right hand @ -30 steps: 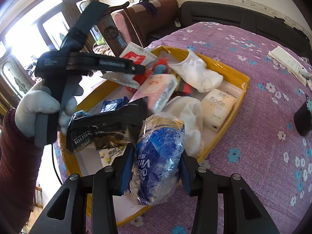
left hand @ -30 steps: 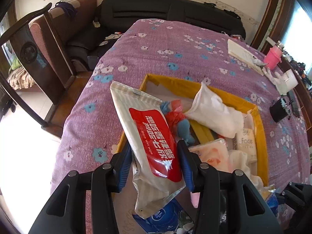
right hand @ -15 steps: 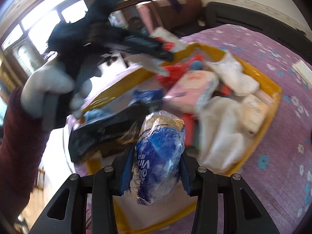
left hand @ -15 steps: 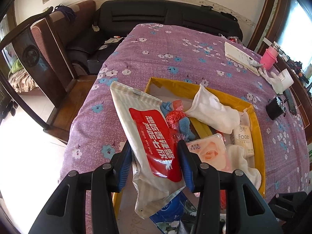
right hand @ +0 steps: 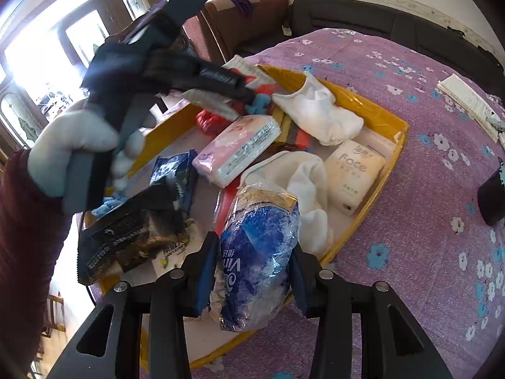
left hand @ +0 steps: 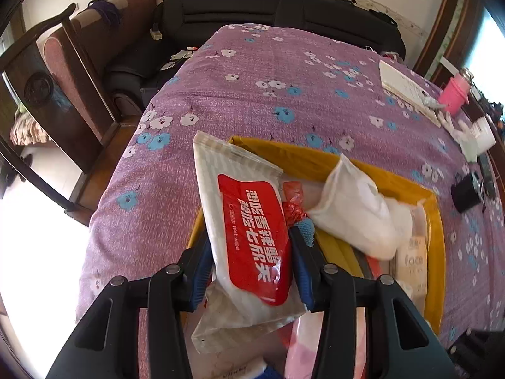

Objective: Organize soft objects
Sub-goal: 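Lower the blue bagged item into the tray and open the right tool, then drop the wipes pack into the tray and open the left tool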

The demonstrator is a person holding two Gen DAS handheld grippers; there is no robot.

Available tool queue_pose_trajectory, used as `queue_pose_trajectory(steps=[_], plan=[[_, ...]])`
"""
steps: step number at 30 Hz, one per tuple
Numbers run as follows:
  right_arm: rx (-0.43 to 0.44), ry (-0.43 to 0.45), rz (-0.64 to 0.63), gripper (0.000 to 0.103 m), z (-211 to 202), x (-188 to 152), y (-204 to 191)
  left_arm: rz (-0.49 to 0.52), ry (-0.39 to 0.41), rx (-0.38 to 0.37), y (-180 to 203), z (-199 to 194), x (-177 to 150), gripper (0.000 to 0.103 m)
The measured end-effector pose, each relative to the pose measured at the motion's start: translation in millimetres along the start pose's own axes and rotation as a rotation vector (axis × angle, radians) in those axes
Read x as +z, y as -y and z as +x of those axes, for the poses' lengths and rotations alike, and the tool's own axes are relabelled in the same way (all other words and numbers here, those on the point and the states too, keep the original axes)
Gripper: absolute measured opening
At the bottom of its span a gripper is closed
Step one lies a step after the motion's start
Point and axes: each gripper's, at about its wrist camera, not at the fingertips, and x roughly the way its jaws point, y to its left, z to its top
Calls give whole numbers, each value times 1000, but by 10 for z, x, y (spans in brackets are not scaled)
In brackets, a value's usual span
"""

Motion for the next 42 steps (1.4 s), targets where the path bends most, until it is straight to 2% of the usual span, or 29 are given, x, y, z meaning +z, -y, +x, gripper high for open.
queue_pose_trajectory(steps=[4,9,14,16,17,18,20,21,24,28,31,33,35,37,39,42], plan=[[7,-1,-58,46,12,-25,-188,-12,7,-12,3,39,44,45],[-32,-1,-109,46,86,21,-367,0,13,-28,24,49,49,49],[0,-29,-103,46,186,44,-357,1,43,-56,-11,-170,32,68],[11,-29,-127,48,165,34,-396,7,81,-62,-13,-364,15,75],[1,-23,-144,52,146,28,-418,13,93,-70,-7,-426,1,75],[-16,-12,-166,64,110,14,-453,24,111,-81,-4,-546,-28,76],[-39,24,-201,81,8,-18,-503,33,142,-76,-14,-723,-89,77],[-51,51,-218,85,-77,-53,-534,32,157,-73,-31,-806,-129,79],[-73,97,-227,85,-261,-89,-486,-26,195,-82,-186,-1102,-391,84],[-106,144,-172,85,-460,-123,-307,-130,180,-103,-415,-1320,-829,84],[-113,162,-109,82,-547,-112,-152,-109,189,-110,-406,-1450,-1166,84],[-111,149,-63,58,-517,-94,-60,-66,176,-91,-295,-1413,-1320,82],[-92,120,-26,48,-439,-70,-33,-35,144,-85,-193,-1301,-1398,71],[-76,102,-10,45,-345,-50,-32,-27,81,-114,-70,-1087,-1434,62],[-61,78,-14,45,-250,-38,-87,-21,35,-127,60,-896,-1469,61],[-34,18,-46,45,-101,-34,-189,-19,16,-117,141,-766,-1505,61]])
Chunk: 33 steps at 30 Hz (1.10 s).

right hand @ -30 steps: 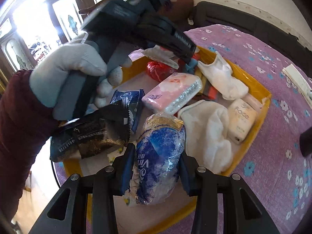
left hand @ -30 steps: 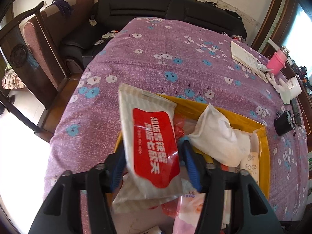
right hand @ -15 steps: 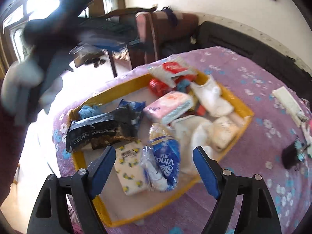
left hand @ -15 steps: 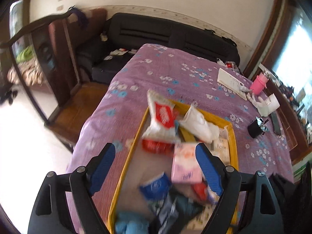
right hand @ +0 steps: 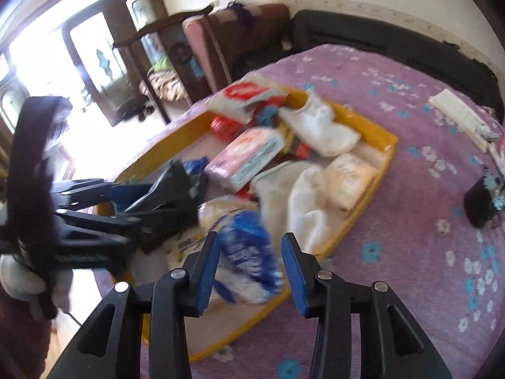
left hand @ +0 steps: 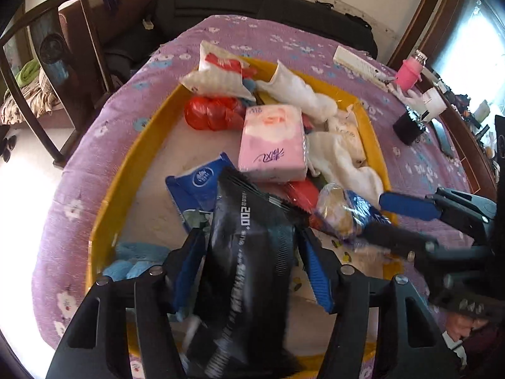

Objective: Organize soft objects
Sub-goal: 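Drop the wipes pack into the tray and open the left tool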

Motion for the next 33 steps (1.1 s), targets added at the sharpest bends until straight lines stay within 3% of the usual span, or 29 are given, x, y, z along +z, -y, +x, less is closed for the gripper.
queue_pose_trajectory(steps=[4,8,11,14,18,22,25,28,30,33], plan=[[-6,35,-32,45,-122,98,-25,-13,58,-30,-65,-217,-56,63],[-76,110,-42,45,-256,596,5,-17,183,-68,-211,-619,-209,77],[-61,57,-44,45,51,1014,-17,-51,211,-96,-316,-718,-294,77],[-76,-21,43,43,549,1386,72,-84,217,-109,-415,-738,-376,77],[-118,68,140,43,818,1764,224,-151,237,-144,-624,-766,-439,77],[-87,-53,171,43,1207,1817,271,-176,228,-148,-752,-731,-459,77],[-51,-104,161,47,1172,1697,205,-175,232,-142,-787,-711,-465,77],[-72,-157,122,48,1123,1643,112,-186,236,-143,-800,-679,-432,77],[-122,-88,95,48,973,1655,55,-185,239,-125,-777,-667,-418,77],[-82,4,66,48,827,1672,-58,-165,244,-100,-732,-676,-421,77]])
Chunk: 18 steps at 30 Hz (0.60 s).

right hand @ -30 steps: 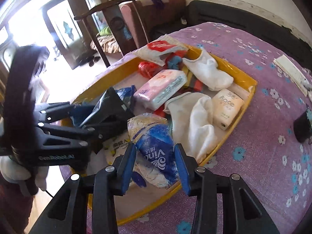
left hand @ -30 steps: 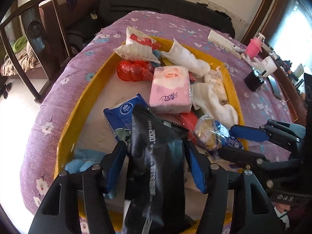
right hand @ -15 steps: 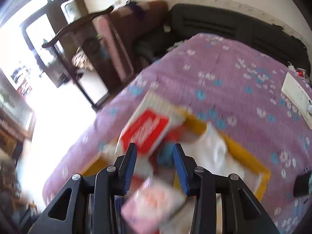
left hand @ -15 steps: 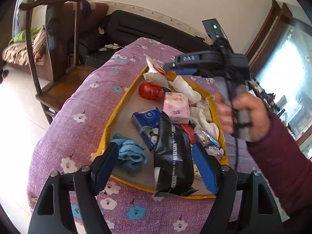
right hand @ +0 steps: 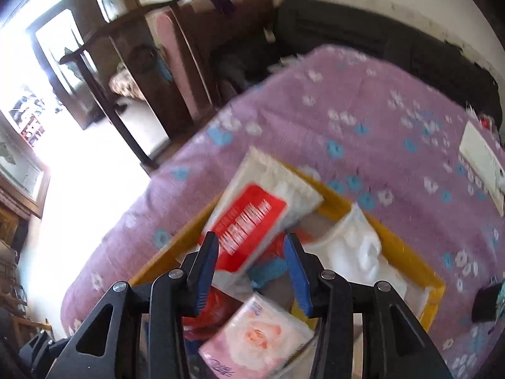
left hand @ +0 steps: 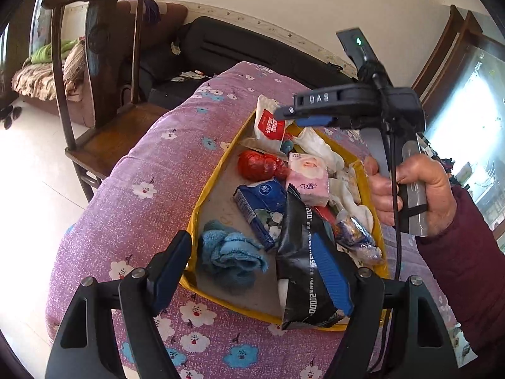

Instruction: Organize soft objects

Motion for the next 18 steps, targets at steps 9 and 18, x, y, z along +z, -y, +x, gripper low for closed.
queue_pose_trajectory(steps=[9,18], plan=[[37,-60,48,52,300,-4,88,101,85,212,329,-133,26,78],[21,184,58,79,-1003,-624,383,195,214,422,703,-258,30,88]])
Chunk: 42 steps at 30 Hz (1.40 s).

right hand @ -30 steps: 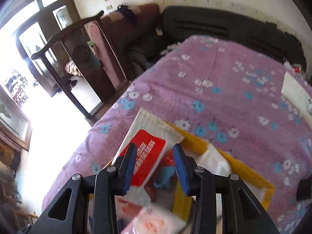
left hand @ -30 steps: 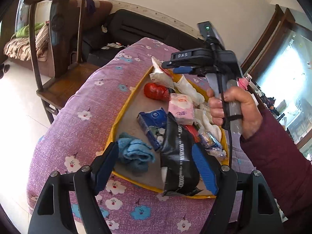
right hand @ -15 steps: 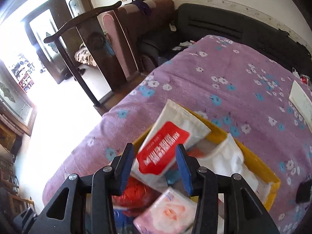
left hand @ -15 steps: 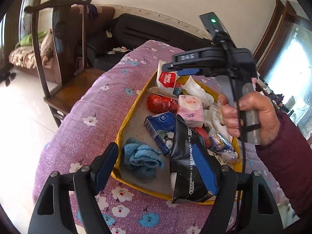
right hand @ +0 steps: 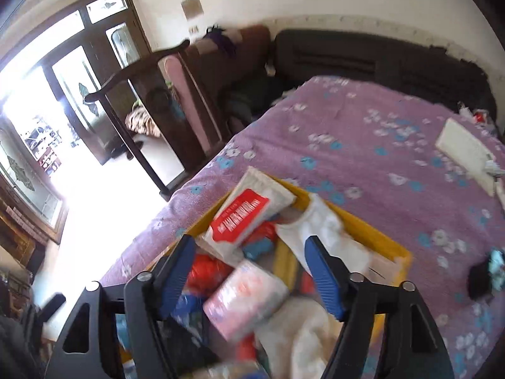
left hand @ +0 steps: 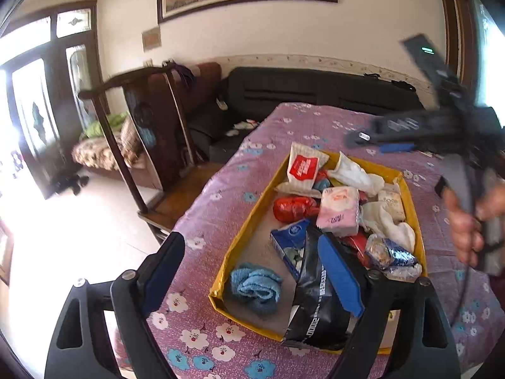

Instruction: Organize soft objects

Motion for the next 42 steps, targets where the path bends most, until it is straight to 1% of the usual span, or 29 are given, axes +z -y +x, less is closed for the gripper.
queue_pose_trajectory(steps=[1,2,4,7,9,14,17,18,20,21,23,24,25,26,27,28,29,32,35,38,40,42], plan=[[-13,18,-7,79,-127,-105,35,10,24,35,61,-58,19,90],[-36,39,-16,81,-257,-225,69,13,36,53,97,-94,28,91],[-76,65,-30,85,-405,-399,137,19,75,102,210,-219,57,96],[-115,69,-45,86,-583,-694,225,32,125,152,365,-408,76,100],[-139,65,-56,86,-660,-851,286,42,146,174,483,-515,85,101],[-176,93,-83,87,-873,-1134,386,65,180,210,719,-712,74,103],[-196,121,-105,88,-998,-1252,402,72,227,249,845,-847,60,103],[-201,129,-112,88,-1040,-1281,390,70,253,269,878,-904,57,103],[-209,156,-130,89,-1139,-1347,367,52,332,322,931,-1075,28,103],[-210,168,-139,90,-1186,-1385,353,41,395,341,959,-1181,-5,103],[-215,185,-153,92,-1248,-1446,321,11,488,331,968,-1297,-81,103],[-215,192,-160,92,-1269,-1475,306,-13,483,321,967,-1281,-70,103],[-211,195,-164,93,-1284,-1495,300,-13,447,288,969,-1227,-35,103],[-208,195,-165,93,-1287,-1517,302,0,382,225,975,-1118,10,103],[-207,193,-164,93,-1291,-1535,300,2,268,143,962,-959,67,103],[-206,193,-162,93,-1295,-1556,304,-17,212,116,941,-865,82,103],[-204,192,-161,93,-1298,-1575,310,-51,175,102,903,-779,78,103],[-201,183,-156,93,-1279,-1622,340,-101,152,112,819,-653,39,103],[-199,169,-155,93,-1222,-1640,368,-141,107,99,719,-530,51,103],[-187,157,-137,93,-1169,-1631,393,-137,75,131,702,-446,65,103],[-180,144,-116,93,-1134,-1619,435,-131,27,91,738,-392,49,103],[-188,131,-83,93,-1118,-1602,524,-115,1,84,840,-337,25,103]])
